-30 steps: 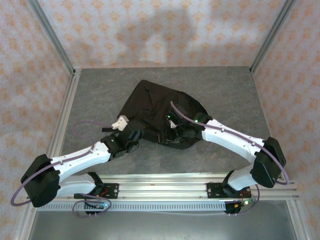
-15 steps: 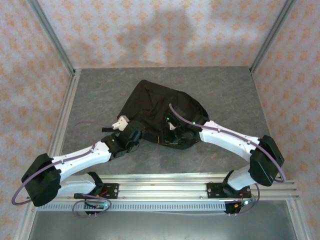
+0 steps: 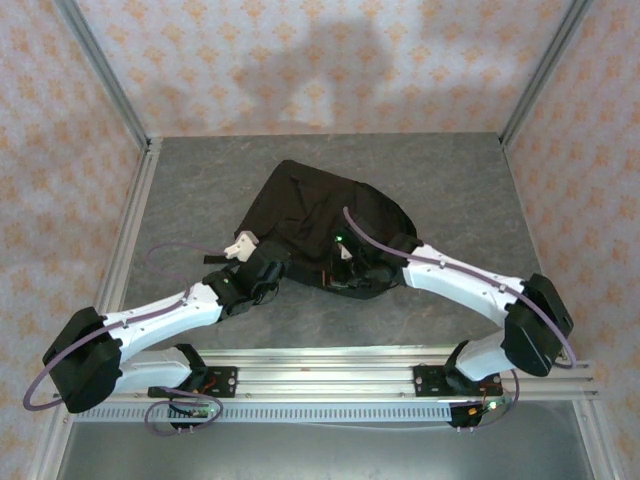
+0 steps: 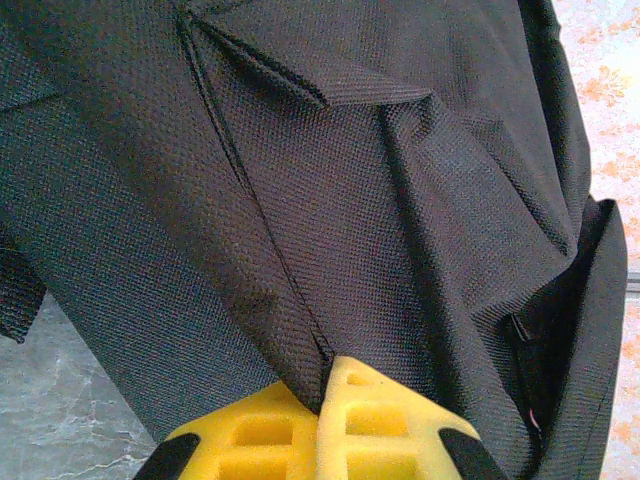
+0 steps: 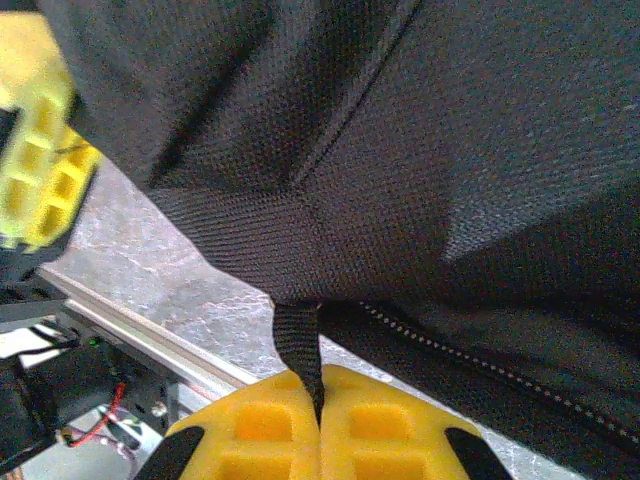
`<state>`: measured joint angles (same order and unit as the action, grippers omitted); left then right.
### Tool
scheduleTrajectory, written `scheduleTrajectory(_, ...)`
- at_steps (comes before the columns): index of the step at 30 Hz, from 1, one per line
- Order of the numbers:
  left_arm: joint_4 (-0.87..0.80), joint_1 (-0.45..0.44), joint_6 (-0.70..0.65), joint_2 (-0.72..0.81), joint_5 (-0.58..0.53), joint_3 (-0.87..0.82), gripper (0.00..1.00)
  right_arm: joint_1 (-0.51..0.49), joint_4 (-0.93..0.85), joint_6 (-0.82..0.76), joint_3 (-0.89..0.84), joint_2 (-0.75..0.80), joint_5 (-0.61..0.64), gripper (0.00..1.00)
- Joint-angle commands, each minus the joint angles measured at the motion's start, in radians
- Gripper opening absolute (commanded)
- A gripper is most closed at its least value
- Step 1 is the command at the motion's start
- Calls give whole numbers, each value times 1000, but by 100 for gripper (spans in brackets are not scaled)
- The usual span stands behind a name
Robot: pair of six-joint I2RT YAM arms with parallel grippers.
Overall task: Pack the student bag
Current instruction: Zip the student bag at the center of the table.
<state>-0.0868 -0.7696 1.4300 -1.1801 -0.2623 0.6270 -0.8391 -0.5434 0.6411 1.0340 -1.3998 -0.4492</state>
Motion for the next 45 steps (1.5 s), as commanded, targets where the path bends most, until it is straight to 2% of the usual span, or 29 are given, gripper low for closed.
scheduleTrajectory(1, 0, 9, -34, 23, -36, 22, 0, 49, -36, 50, 37, 64, 14, 0)
scheduleTrajectory(5, -13, 9, -40, 28, -51, 29, 0, 106, -62, 82, 87, 47, -116, 0)
scheduleTrajectory(13, -51, 32, -71, 30, -84, 59, 0, 107, -175, 117, 98, -63, -276, 0)
scheduleTrajectory(18, -58, 89, -95, 17, -67, 76, 0, 166, -304, 67, 78, -30, -270, 0)
scheduleTrajectory(22, -51, 114, -95, -3, -51, 77, 0, 261, -291, 58, 17, 11, -302, 0)
scheduleTrajectory(28, -51, 125, -109, -30, -38, 89, 0, 265, -272, 48, 0, -11, -329, 0)
scheduleTrajectory(34, -60, 128, -123, -41, -38, 99, 0, 271, -427, -67, 73, -36, -237, 0)
scheduleTrajectory(37, -60, 131, -126, -50, -39, 100, 0, 295, -466, -103, 49, -47, -234, 0)
scheduleTrajectory(41, -61, 140, -136, -72, -45, 102, 0, 348, -457, -122, 10, -39, -304, 0)
scheduleTrajectory(45, -62, 158, -157, -102, -49, 107, 0, 356, -465, -138, 16, -41, -369, 0)
